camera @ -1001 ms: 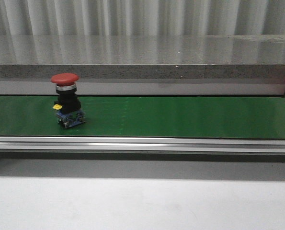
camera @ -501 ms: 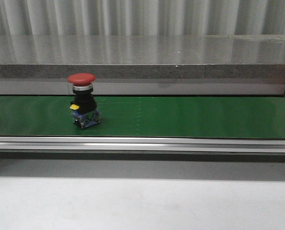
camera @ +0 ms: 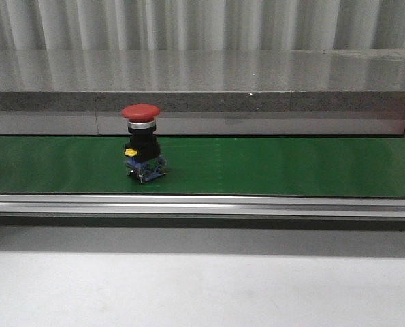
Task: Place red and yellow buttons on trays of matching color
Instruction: 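Set the yellow button on the green belt and release with left gripper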
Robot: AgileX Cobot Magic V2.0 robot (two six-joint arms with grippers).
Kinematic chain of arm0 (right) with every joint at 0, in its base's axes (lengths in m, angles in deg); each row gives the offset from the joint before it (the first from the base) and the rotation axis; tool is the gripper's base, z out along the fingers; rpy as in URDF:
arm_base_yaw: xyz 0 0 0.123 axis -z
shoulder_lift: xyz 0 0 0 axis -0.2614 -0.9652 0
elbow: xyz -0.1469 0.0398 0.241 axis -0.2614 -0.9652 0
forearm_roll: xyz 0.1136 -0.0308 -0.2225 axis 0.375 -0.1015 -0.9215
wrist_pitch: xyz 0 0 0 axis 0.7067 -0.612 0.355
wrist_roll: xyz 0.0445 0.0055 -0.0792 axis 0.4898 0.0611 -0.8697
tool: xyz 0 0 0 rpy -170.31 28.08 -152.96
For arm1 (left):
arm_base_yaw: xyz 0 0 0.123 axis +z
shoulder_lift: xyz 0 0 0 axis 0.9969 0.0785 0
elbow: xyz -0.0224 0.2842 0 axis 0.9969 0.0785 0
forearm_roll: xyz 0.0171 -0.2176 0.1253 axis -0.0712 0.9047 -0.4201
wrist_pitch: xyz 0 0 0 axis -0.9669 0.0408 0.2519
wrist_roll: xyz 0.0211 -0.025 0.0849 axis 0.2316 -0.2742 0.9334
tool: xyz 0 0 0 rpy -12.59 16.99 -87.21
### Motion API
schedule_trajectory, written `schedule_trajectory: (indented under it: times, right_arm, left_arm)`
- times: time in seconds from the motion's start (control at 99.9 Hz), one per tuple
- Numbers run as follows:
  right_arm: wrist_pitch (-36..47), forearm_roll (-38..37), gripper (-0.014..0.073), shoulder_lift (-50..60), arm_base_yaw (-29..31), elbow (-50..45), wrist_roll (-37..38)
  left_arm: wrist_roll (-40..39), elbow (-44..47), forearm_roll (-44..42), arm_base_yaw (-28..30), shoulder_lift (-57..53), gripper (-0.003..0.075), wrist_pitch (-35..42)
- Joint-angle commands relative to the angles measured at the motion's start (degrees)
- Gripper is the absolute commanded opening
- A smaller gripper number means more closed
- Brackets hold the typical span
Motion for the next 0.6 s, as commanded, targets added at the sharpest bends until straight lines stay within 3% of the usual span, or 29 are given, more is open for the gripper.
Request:
schedule_trajectory:
  times: [0.0,0.23,0.31,0.451,0.591]
  right_arm:
    - [4.67,-0.52,-0.0059,1.08,0.37,1.16,0.04]
    - [4.67,-0.52,-0.0059,1.08,0.37,1.16,0.04]
    - [4.67,-0.52,-0.0059,1.08,0.37,1.16,0.04]
    - [4.67,-0.52,-0.0059,1.08,0.37,1.16,0.04]
    - [4.67,-0.52,-0.0059,1.08,0.37,1.16,0.04]
  left_arm:
    - [1.80,-2.02,1.79,-0.44,-1.18,-0.0020,2.64]
    - [4.05,-2.02,2.52,-0.44,-0.55,-0.0014,1.86]
    - [5.83,-2.02,3.43,-0.44,-0.30,0.0031,1.09]
    - [6.44,-2.02,3.70,-0.44,-0.31,0.0210,0.85]
    - [6.55,-2.02,3.70,-0.44,-0.31,0.0504,0.31]
